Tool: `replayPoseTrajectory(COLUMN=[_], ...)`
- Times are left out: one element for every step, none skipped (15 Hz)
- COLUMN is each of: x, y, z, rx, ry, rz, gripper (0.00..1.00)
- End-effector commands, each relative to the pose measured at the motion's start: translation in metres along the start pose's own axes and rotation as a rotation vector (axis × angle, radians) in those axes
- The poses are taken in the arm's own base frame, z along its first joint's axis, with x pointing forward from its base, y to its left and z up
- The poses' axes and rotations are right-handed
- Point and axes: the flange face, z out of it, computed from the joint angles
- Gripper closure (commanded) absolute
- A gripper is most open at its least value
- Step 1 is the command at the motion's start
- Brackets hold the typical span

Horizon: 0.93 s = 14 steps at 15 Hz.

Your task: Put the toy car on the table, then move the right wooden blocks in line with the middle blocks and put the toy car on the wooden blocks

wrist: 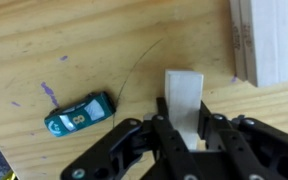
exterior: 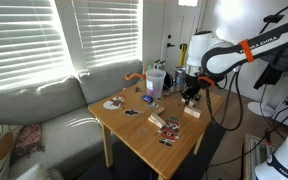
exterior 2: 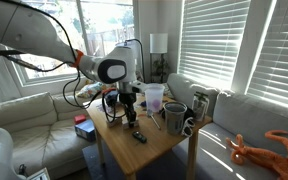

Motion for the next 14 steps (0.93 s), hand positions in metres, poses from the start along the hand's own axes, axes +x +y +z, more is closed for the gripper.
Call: replayPoseTrajectory(x=[-0.033, -0.039, -0.044, -0.049, -0.053, -0.057, -0.060, -0.061, -0.062, -0.063, -0.062, -0.061, -0.059, -0.057], y=[0.001, 0.002, 0.003, 0.005, 0.008, 0.010, 0.012, 0.015, 0.017, 0.019, 0.021, 0.022, 0.024, 0.026], z=[0.000, 0.000, 0.001, 0.002, 0.002, 0.002, 0.002, 0.003, 0.001, 0.000, -0.002, -0.004, -0.006, -0.008], rx=[0.013, 0.025, 0.026, 0.023, 0.028, 0.033, 0.032, 0.040, 0.052, 0.063, 0.077, 0.085, 0.093, 0.102], ry=[0.041, 0.048, 0.055, 0.063, 0.069, 0.075, 0.084, 0.088, 0.094, 0.106, 0.125, 0.142, 0.158, 0.174], rz=[-0.086, -0.101, -0.114, -0.123, -0.130, -0.134, -0.139, -0.136, -0.136, -0.139, -0.139, -0.143, -0.146, -0.148], gripper=[0.93, 0.93, 0.93, 0.93, 0.93, 0.93, 0.93, 0.93, 0.93, 0.61, 0.45, 0.41, 0.33, 0.26])
